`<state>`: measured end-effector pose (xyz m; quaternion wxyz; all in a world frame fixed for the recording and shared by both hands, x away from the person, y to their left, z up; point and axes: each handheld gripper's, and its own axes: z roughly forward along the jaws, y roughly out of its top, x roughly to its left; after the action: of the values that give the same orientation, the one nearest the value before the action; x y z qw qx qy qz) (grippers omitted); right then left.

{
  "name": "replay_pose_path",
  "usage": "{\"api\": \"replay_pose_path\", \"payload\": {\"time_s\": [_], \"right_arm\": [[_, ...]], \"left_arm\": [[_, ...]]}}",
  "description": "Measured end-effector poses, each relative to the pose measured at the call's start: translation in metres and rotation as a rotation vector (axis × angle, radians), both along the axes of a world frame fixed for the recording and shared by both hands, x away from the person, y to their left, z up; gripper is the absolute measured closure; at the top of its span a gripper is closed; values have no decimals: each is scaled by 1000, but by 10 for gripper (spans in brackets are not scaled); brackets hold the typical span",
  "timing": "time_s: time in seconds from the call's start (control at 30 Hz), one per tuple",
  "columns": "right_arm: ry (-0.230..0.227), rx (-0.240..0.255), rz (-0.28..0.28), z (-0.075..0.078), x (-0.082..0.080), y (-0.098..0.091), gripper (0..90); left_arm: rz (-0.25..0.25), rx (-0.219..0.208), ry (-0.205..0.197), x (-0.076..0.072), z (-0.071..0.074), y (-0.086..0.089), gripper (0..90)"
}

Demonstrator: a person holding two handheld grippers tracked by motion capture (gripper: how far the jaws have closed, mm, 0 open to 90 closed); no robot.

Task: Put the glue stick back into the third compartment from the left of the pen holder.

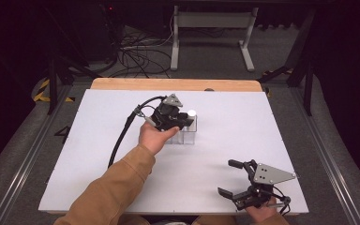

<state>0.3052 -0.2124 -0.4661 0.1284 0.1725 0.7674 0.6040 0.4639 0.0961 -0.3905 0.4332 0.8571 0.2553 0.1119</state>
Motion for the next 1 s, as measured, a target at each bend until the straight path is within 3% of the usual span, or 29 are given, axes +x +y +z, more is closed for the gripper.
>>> {"api": "replay_pose_path", "payload": {"time_s": [0.1,0.17,0.33,0.43,0.63,1.0], "right_arm": [[-4,0,0,0,0,0,44],[-3,1,1,1,0,0,44],[-9,-3,2,0,0,0,44],[-8,2,1,0,0,0,44],[1,2,1,0,-1,1,44],[-6,-2,-1,0,-1,0,44]], "left_arm": [[-7,26,-17,-2,0,-2,668],[1,18,-36,-5,2,-1,651],[44,-31,-98,-12,17,8,409],[41,-55,-129,-19,25,12,345],[19,-92,-148,-29,35,19,291],[-22,-114,-173,-42,42,23,258]]}}
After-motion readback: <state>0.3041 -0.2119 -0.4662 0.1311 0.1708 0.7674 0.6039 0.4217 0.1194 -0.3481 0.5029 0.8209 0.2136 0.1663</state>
